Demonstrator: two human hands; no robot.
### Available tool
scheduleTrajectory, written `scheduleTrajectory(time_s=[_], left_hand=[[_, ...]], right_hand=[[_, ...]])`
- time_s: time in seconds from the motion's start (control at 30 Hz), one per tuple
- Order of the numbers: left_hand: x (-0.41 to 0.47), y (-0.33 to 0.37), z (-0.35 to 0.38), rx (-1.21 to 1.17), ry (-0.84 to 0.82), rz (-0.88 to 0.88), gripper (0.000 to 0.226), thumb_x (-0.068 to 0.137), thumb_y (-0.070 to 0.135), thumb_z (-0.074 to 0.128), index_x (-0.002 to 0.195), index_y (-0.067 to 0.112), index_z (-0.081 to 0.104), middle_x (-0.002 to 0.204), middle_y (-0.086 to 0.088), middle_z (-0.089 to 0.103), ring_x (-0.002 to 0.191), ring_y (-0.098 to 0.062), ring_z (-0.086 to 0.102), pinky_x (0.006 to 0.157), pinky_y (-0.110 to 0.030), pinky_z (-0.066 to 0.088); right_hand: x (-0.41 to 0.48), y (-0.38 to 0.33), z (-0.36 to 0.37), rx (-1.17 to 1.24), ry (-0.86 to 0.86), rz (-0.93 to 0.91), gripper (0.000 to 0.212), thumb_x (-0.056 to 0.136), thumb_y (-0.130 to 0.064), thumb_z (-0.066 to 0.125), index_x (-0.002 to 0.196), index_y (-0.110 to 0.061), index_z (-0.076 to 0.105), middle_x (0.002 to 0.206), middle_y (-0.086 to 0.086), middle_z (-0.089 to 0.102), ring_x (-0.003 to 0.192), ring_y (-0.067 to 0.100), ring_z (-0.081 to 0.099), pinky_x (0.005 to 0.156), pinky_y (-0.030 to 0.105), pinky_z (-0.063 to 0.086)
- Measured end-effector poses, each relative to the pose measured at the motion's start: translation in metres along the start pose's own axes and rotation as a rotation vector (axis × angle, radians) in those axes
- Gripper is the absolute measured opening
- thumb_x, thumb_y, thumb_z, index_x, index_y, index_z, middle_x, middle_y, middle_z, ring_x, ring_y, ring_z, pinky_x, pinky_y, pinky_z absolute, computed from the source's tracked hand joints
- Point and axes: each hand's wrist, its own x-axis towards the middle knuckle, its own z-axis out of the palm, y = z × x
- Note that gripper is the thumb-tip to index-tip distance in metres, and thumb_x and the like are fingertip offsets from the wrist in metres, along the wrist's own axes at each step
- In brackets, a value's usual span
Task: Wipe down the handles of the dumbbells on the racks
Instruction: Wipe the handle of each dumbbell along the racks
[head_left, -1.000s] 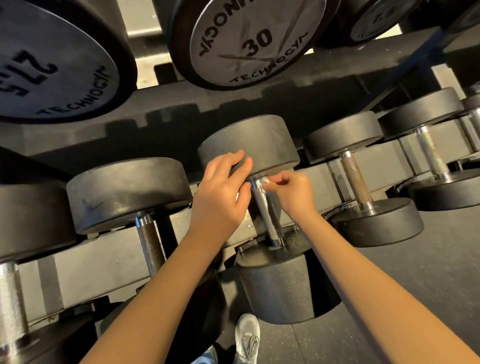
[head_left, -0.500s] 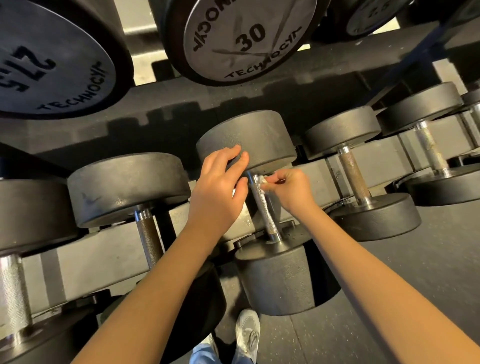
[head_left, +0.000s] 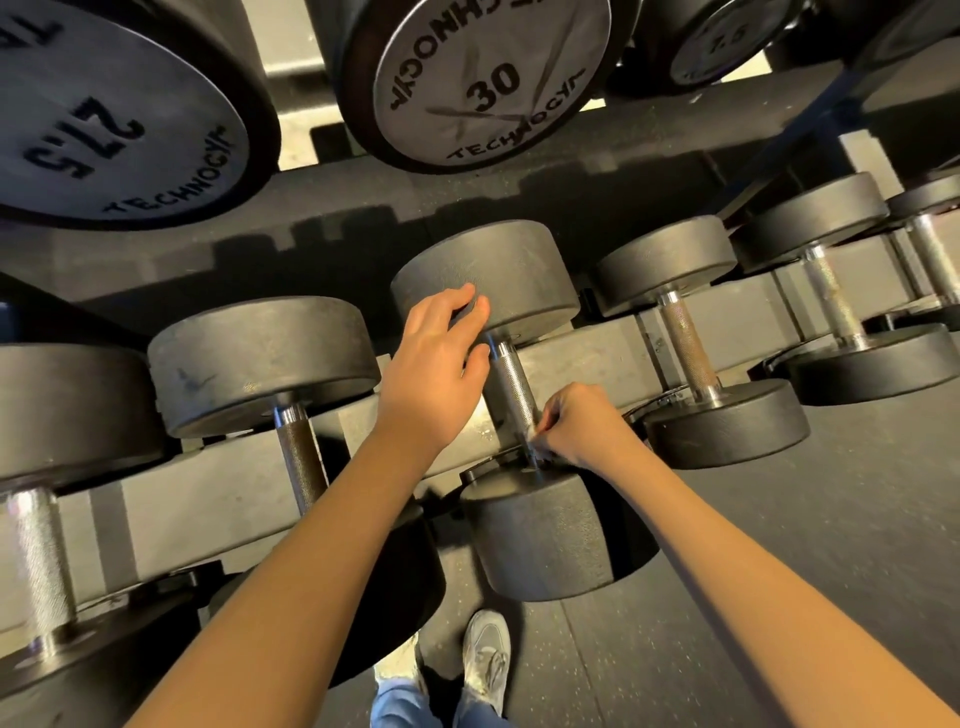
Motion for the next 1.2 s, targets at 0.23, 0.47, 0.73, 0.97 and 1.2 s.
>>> scheduleTrajectory(time_s=[0.23,0.47,0.73,0.97,1.2], left_hand=[[0.005,0.01,-0.026,0.101,-0.253,-0.029,0.051,0.101,0.026,0.041,0.15,0.019,0.027,0.155,0.004,0.022,0.143,-0.011,0.015,0.111,-0.028,0.026],[0.007,0.032,-0.076,-0.015,-0.241,-0.12,0.042,0.1,0.025,0.045,0.141,0.016,0.041,0.136,0.001,0.045,0.126,-0.014,0.042,0.104,-0.029,0.036],[0.036,0.074,-0.161,0.087,0.07,-0.044,0.029,0.098,0.016,0.046,0.123,0.011,0.059,0.119,-0.003,0.058,0.113,-0.017,0.051,0.091,-0.023,0.034],[0.097,0.082,-0.202,0.071,0.202,0.019,0.025,0.096,0.015,0.049,0.12,0.009,0.052,0.117,-0.006,0.049,0.105,-0.018,0.049,0.089,-0.031,0.04],[0.151,0.042,-0.23,0.275,-0.085,0.255,0.049,0.094,0.028,0.054,0.141,0.019,0.041,0.143,-0.002,0.046,0.129,-0.022,0.043,0.106,-0.044,0.036]], right_hand=[[-0.017,-0.005,-0.007,0.089,0.066,-0.022,0.017,0.076,-0.009,0.074,0.067,-0.012,0.059,0.073,0.005,0.061,0.074,0.019,0.059,0.061,0.025,0.049],[-0.05,-0.025,-0.047,0.57,0.226,-0.011,0.011,0.076,-0.005,0.072,0.073,-0.013,0.064,0.074,0.004,0.063,0.075,0.021,0.062,0.069,0.025,0.053],[-0.081,-0.082,-0.129,0.754,0.38,-0.223,0.005,0.08,-0.018,0.074,0.081,-0.019,0.07,0.081,0.002,0.07,0.081,0.018,0.067,0.08,0.041,0.057],[-0.077,-0.129,-0.192,0.827,0.504,-0.347,0.009,0.08,-0.02,0.075,0.086,-0.015,0.071,0.079,0.0,0.071,0.078,0.011,0.068,0.077,0.032,0.057],[-0.036,-0.195,-0.244,0.786,0.61,-0.419,0.014,0.083,-0.022,0.072,0.09,-0.01,0.07,0.082,0.0,0.07,0.075,0.004,0.066,0.065,0.013,0.051]])
